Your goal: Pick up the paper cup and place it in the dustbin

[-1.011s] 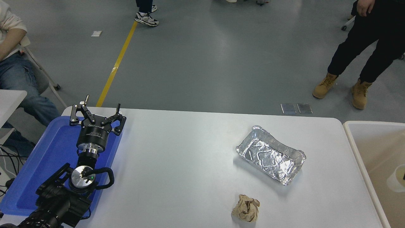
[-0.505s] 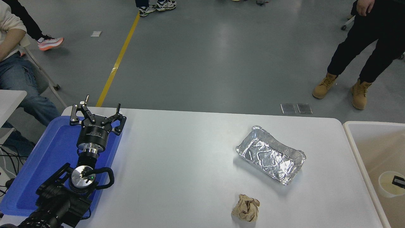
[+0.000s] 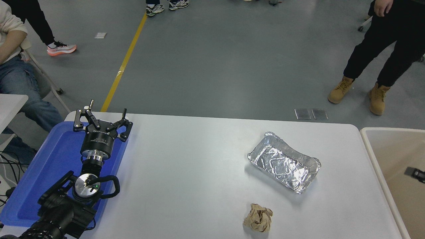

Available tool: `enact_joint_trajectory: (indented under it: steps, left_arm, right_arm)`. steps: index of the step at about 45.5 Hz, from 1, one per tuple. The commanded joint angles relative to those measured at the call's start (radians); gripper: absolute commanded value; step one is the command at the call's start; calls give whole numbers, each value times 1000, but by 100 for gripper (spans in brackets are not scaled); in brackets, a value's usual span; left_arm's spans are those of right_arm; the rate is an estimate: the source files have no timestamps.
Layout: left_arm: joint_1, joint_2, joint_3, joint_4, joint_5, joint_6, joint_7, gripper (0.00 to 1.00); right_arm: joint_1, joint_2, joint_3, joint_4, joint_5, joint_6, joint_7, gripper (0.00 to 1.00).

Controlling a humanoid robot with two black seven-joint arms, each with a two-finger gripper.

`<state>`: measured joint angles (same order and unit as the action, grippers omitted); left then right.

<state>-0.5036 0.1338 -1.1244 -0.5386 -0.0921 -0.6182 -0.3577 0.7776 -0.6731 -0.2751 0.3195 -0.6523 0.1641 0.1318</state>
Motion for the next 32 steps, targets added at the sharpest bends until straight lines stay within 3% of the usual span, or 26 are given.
enact_joint_trajectory:
  steps: [1,8,15,22,27,32]
  left_arm:
    - [0,0,0,0,0,0,0,100]
    - [0,1,0,0,0,0,0,100]
    - [-1,0,0,0,0,0,0,100]
    - [-1,0,0,0,0,0,0,100]
    - [-1,0,0,0,0,0,0,100]
    - [-1,0,0,0,0,0,0,100]
  right_arm:
    - [104,-80,180,164,14,-3,-4,100]
    - [121,-109,361,283,16,5,-11,100]
    - [167,-175,370,426,16,6,-15,100]
    - [224,-226,363,538,10,9,-53,100]
    - [297,-249,303,599,5,23,-92,100]
    - [449,-261,130,656,8,23,-95,100]
